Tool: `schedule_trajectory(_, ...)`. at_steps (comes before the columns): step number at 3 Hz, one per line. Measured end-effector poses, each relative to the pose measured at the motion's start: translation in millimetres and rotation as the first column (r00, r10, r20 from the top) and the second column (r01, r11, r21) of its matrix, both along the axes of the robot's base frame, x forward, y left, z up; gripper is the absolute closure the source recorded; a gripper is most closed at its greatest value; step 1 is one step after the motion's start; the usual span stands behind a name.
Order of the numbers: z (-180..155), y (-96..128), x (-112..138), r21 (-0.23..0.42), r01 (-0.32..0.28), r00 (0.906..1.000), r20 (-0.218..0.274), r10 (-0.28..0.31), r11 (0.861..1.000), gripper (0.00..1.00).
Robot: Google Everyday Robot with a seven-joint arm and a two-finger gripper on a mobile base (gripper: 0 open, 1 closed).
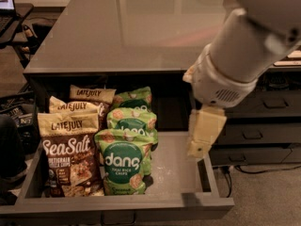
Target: Pick green rice chip bag from top drawer and place on counter
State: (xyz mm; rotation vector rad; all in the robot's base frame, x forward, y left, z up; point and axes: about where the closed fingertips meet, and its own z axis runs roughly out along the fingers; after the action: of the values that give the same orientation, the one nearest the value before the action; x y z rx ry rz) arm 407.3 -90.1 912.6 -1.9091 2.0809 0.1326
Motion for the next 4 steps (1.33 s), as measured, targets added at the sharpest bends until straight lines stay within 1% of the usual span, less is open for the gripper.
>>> schedule_trajectory(1,-40.0,27.5,5.4,-0.007,-0.008,0.9992,-0.039,0.008,1.0,0.0)
schedule_trajectory(2,-64.6,45.4,7.2,0.002,-0.023,0.9965,-0.08,0.023,1.0,0.0)
schedule_trajectory(3,-65.4,45.7,7.3,0.003,-0.023,0.9964,-0.082,0.024,1.0,0.0)
schedule_trajectory(4,-79.6,61.6,2.3,0.042,-0.033,0.9952,-0.091,0.037,0.999,0.0)
